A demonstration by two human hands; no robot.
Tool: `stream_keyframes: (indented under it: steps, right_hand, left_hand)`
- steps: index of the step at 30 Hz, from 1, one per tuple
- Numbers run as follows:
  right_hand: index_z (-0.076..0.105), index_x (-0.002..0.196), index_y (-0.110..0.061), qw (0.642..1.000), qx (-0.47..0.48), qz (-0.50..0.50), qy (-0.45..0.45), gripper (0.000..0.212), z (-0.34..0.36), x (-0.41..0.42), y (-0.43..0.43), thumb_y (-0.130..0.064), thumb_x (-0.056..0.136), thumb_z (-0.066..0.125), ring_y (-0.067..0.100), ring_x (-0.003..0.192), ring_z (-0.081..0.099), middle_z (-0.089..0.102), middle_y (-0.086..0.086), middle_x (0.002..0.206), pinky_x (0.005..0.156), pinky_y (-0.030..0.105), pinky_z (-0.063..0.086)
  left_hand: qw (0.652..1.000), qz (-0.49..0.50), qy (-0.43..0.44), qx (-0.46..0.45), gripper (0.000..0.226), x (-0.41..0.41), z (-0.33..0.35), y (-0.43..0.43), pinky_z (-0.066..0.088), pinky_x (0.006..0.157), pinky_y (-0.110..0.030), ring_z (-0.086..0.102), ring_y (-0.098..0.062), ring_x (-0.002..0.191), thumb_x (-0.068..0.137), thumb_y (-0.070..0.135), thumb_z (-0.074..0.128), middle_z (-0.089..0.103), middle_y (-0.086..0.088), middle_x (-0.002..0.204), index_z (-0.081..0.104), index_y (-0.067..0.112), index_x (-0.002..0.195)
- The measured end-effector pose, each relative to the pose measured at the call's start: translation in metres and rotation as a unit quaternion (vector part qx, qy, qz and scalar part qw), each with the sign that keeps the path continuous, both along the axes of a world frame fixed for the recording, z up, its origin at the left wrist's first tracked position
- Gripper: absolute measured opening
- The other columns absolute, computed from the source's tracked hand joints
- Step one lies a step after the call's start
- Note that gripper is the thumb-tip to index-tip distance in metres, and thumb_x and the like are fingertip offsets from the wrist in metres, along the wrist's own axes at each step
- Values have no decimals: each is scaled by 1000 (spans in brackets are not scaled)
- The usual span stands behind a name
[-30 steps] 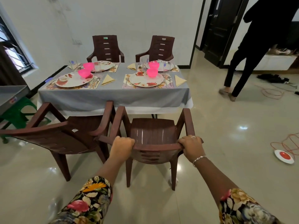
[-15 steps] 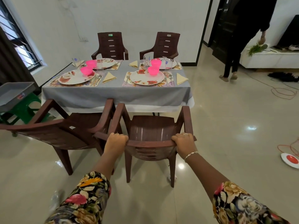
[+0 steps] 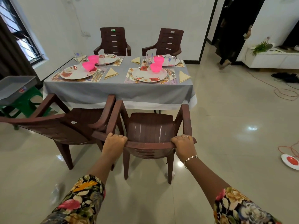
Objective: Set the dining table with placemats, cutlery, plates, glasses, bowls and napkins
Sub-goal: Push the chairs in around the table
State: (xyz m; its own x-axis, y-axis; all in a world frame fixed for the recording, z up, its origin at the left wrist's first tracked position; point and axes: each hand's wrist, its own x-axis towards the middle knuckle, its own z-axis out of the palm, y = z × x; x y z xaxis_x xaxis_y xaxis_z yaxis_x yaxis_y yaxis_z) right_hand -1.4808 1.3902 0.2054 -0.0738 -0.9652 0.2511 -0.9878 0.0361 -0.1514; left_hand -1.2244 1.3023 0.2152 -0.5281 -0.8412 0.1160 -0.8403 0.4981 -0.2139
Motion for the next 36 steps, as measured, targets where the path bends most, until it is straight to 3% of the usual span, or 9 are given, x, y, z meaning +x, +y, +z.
stream_keyframes:
  steps: [2,4,6,10,14,16,19,24,36]
  right_hand:
    - [67,102,-13,999,34,-5,4,31,2,6,-13,1,81,52,28,100,58,68,5,99,90,36,35]
    - [68,99,-11,1000,25,1,4,28,2,7,-22,2,80,52,31,97,59,69,8,95,88,37,36]
    - [69,93,-10,1000,13,-8,8,23,1,0,-28,2,77,56,32,92,61,69,10,89,84,38,38]
    - [65,106,-13,998,59,-11,27,28,6,-12,-32,-5,86,48,29,102,56,66,6,101,87,33,33]
    - [61,110,-20,993,91,-20,66,29,10,-20,-36,-10,87,47,22,106,53,63,-1,108,88,31,32]
    - [62,109,-21,994,83,-25,67,29,9,-23,-37,-10,86,48,21,105,54,63,-2,106,88,31,32]
    - [67,99,-17,997,58,-28,52,26,7,-22,-36,-4,81,54,25,96,58,67,1,95,85,34,36]
    - [66,63,-17,997,-11,-27,72,31,-1,-24,-32,6,48,81,24,54,61,62,-1,55,57,35,48]
    - [66,62,-18,997,-11,-25,70,37,3,-38,-51,7,40,85,23,53,62,63,-2,56,56,36,50]
  left_hand:
    - [1000,8,-26,2,25,3,10,-12,35,87,-29,61,-19,102,95,14,38,65,1,107,60,18,108]
    - [999,10,-30,8,25,2,9,-19,35,87,-30,61,-20,101,95,13,39,66,0,106,60,17,107]
    - [999,15,-6,31,21,-1,8,-20,36,85,-32,63,-23,94,94,12,43,67,-2,98,62,16,101]
    - [999,20,17,21,11,-8,4,-25,41,70,-31,64,-20,66,78,10,69,65,2,68,64,19,74]
    - [1000,1,6,18,17,-18,2,-28,35,90,-33,60,-19,95,93,13,45,65,3,97,60,20,99]
    - [1000,-1,-2,15,18,-21,4,-30,33,91,-33,59,-18,98,94,12,44,65,3,101,58,20,102]
    - [1000,-3,-7,21,18,-21,3,-30,33,88,-32,58,-18,98,94,11,43,64,3,102,57,20,102]
    - [1000,-5,9,27,18,-27,7,-27,32,89,-33,57,-19,97,94,12,42,63,1,102,57,19,102]
    - [999,-30,27,31,16,-36,5,-52,34,88,-34,59,-21,97,94,11,44,64,-1,99,58,16,101]
